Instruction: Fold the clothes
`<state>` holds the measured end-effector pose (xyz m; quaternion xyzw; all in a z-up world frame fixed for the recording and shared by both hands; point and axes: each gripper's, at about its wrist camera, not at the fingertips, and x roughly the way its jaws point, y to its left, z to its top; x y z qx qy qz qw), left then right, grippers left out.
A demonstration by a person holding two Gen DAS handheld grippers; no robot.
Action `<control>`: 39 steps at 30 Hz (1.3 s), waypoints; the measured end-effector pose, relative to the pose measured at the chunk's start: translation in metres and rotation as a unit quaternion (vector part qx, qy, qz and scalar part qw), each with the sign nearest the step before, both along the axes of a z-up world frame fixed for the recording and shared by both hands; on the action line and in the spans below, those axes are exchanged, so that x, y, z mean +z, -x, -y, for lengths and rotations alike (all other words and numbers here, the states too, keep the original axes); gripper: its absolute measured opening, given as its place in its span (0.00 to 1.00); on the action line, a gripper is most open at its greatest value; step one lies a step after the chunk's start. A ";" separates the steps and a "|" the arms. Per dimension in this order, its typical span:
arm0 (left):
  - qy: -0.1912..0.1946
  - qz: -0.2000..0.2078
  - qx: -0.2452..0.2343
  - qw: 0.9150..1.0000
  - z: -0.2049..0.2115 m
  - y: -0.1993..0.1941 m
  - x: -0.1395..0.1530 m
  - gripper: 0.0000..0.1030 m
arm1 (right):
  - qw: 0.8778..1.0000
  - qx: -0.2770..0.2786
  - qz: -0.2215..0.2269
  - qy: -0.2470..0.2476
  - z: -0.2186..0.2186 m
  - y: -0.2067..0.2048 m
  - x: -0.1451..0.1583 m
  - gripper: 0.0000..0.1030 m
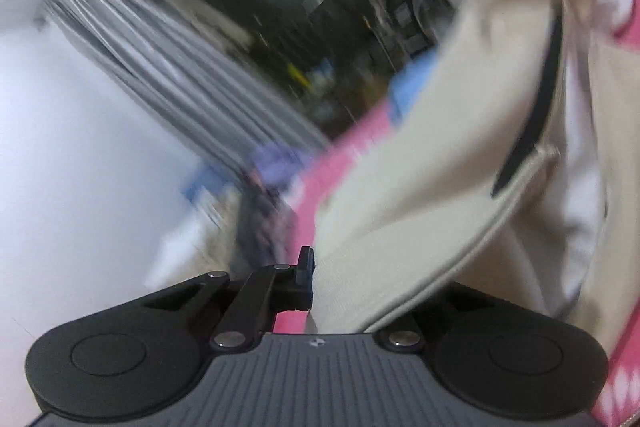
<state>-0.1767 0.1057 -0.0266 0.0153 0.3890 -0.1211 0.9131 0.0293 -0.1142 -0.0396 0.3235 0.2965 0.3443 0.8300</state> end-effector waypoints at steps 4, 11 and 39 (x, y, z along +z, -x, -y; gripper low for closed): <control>-0.001 0.077 0.014 0.997 -0.017 0.003 0.056 0.04 | 0.996 -0.031 0.065 -0.048 0.039 0.037 0.061 0.08; -0.001 0.179 -0.042 0.983 -0.007 0.003 0.163 0.04 | 0.978 -0.085 0.180 -0.062 0.125 0.114 0.160 0.08; 0.132 0.533 -0.084 0.832 0.046 0.140 0.389 0.04 | 0.866 -0.166 0.468 0.061 0.200 0.385 0.404 0.08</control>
